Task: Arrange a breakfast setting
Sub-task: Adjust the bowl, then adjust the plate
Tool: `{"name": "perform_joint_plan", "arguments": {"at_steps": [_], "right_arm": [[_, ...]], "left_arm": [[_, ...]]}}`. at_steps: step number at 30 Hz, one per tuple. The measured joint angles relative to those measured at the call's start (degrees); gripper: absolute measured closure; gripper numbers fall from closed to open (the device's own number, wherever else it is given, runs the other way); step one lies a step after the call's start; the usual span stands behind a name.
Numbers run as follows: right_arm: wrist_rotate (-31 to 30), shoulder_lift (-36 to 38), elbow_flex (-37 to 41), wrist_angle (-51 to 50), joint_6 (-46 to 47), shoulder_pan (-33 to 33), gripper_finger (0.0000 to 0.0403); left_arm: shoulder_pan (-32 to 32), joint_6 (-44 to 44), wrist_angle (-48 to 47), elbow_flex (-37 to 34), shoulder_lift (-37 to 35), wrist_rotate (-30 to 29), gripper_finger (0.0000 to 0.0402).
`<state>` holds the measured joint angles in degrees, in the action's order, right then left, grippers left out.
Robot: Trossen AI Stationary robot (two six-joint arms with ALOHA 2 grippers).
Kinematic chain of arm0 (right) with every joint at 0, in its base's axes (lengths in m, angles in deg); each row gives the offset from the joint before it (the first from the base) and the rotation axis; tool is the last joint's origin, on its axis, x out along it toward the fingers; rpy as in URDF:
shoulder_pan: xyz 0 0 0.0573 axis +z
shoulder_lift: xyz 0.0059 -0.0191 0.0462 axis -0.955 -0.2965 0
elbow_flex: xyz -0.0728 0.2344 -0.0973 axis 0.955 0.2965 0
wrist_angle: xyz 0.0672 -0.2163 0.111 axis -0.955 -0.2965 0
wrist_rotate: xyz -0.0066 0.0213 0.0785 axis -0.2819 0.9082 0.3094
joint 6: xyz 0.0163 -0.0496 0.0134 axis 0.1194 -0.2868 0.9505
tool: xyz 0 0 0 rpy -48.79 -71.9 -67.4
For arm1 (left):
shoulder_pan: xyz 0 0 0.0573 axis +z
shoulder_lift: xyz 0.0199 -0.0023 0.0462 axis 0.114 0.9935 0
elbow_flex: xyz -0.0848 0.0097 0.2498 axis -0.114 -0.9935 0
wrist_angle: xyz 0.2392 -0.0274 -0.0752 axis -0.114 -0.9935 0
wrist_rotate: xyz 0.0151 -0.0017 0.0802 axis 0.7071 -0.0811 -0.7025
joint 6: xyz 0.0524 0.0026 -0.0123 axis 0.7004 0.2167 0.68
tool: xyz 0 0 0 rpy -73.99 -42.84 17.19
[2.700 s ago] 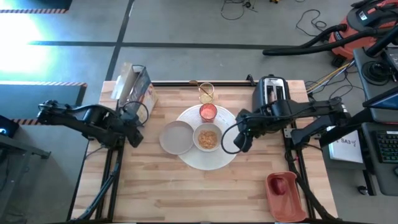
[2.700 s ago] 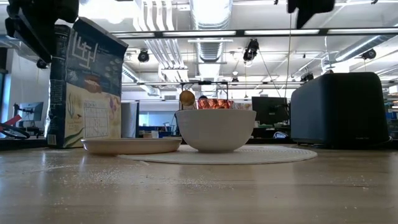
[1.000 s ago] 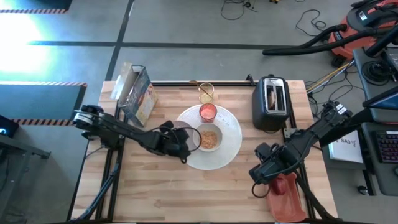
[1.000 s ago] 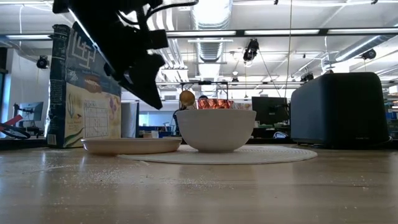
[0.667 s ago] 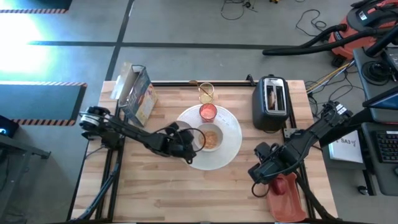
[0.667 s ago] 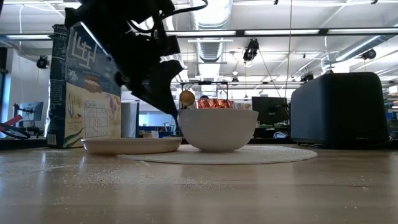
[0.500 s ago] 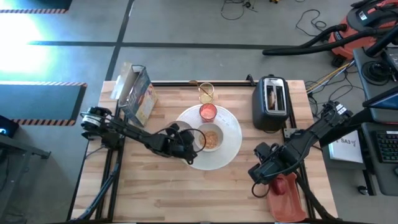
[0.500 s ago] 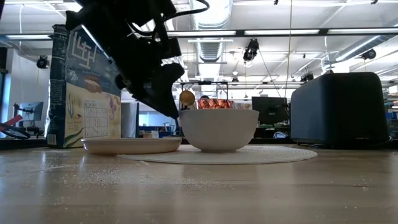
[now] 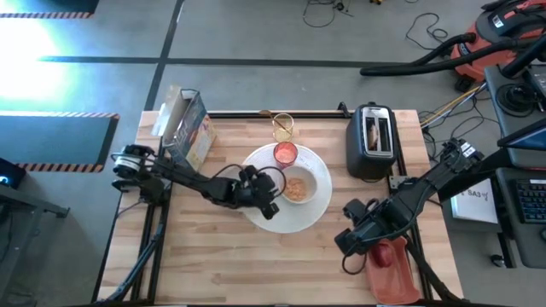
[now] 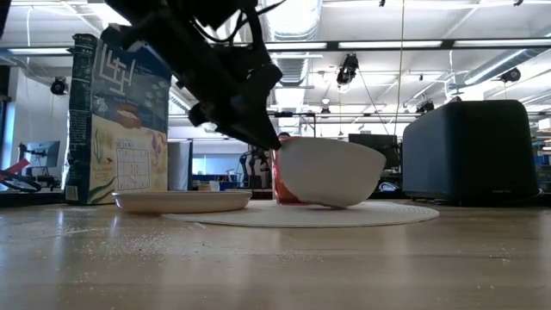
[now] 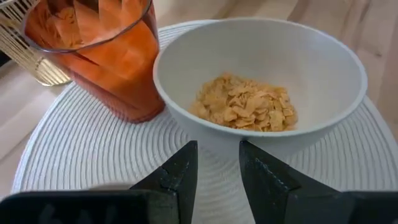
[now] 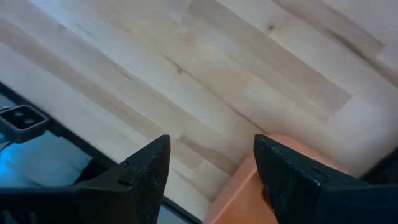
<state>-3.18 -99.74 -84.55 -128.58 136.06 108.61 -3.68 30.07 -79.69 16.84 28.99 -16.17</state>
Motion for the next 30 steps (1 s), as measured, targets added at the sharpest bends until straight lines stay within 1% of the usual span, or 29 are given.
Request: {"name": "perform_joint_plan", "arguments": {"at_steps": [7,11,15,18,22,27,30], "right_arm": [[0.0,0.0,0.0,3.5,0.0,0.0,0.0181],[0.0,0.0,-0.1,5.0,0.0,0.0,0.0181],[0.0,0.0,-0.1,5.4,0.0,0.0,0.0181],[0.0,0.0,-0.1,5.4,0.0,0.0,0.0181],[0.0,0.0,-0.1,5.5,0.0,0.0,0.0181],[0.0,0.0,-0.1,5.5,0.0,0.0,0.0181],[0.0,0.0,-0.1,5.5,0.0,0.0,0.0181]], "left_arm": [[1.8,0.7,4.2,0.0,3.0,5.8,0.0302],[1.8,0.7,8.7,0.0,5.0,6.1,0.0302],[1.9,1.3,14.1,0.0,6.5,9.3,0.0302],[2.0,1.4,15.1,0.0,6.7,9.7,0.0302],[2.0,1.6,10.1,0.0,5.8,10.2,0.0302],[1.7,0.5,-3.3,0.0,2.4,12.7,0.0302],[1.1,-1.0,-10.6,0.0,-0.8,13.2,0.0302]]}}
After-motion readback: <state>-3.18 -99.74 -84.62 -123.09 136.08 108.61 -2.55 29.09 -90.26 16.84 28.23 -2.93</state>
